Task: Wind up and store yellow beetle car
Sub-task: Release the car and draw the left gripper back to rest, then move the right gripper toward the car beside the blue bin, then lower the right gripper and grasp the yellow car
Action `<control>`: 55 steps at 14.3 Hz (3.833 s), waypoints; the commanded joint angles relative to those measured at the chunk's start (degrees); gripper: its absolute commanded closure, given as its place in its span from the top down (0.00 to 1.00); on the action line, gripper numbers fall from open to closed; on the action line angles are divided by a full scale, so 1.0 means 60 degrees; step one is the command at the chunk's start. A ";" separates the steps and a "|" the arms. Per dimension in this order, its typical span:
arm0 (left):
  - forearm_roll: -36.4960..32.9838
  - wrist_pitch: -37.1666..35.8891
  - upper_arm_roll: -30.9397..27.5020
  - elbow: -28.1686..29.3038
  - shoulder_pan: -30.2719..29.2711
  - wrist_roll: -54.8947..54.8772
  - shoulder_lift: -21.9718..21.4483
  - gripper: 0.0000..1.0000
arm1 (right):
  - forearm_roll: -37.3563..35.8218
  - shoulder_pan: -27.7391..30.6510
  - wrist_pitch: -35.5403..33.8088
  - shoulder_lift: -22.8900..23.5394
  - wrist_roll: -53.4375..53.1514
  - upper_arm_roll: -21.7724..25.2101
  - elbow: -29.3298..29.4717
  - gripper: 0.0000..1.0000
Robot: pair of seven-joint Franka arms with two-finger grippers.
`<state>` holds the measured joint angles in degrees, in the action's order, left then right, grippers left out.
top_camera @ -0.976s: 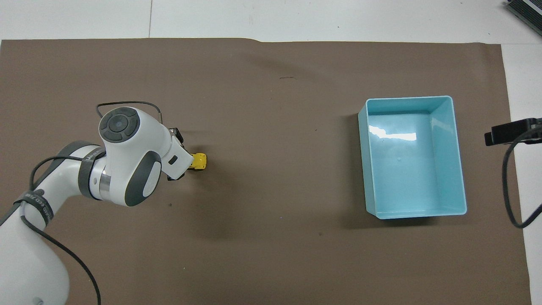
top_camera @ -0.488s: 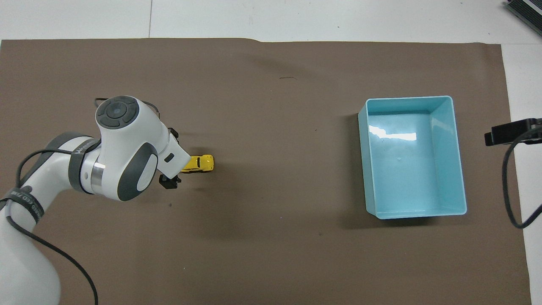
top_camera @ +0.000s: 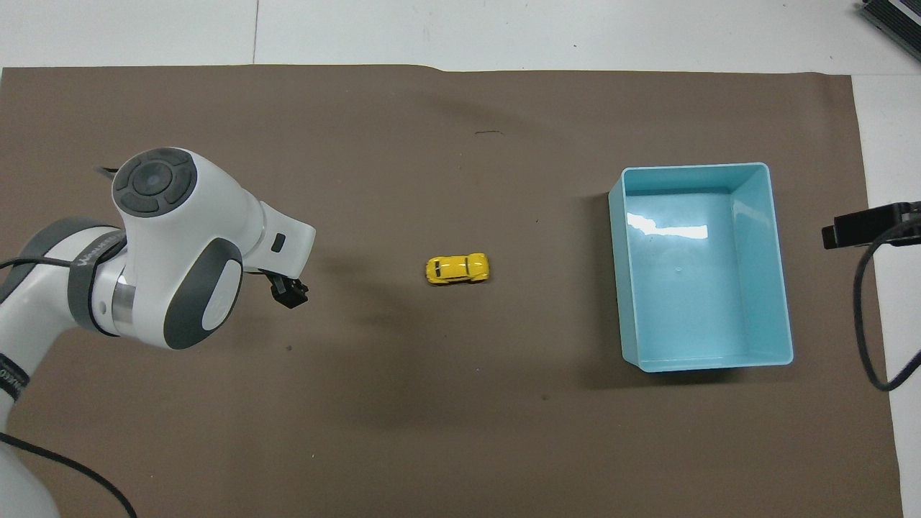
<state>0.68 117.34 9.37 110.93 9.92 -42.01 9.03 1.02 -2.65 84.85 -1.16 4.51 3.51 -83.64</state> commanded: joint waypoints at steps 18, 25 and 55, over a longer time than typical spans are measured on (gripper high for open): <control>-0.0201 -0.4410 -0.0273 -0.3416 -0.2282 0.7455 -0.1371 1.00 | 0.0225 -0.1184 0.0023 -0.0802 0.8222 -0.0249 -0.1571 1.00; -0.0186 -0.6047 -0.0331 -0.4204 -0.2312 0.7514 -0.1418 1.00 | 0.0108 -0.1770 0.1193 0.0117 1.0845 -0.0264 -0.1938 1.00; -0.0127 -0.6124 -0.0317 -0.4236 -0.2532 0.7470 -0.1535 1.00 | 0.0035 -0.2341 0.7024 0.3474 1.1802 -0.0307 -0.3974 1.00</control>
<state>0.48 81.73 6.75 86.22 -4.24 2.46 -0.19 1.39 -16.77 125.06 18.95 74.10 1.74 -106.83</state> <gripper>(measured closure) 0.000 0.000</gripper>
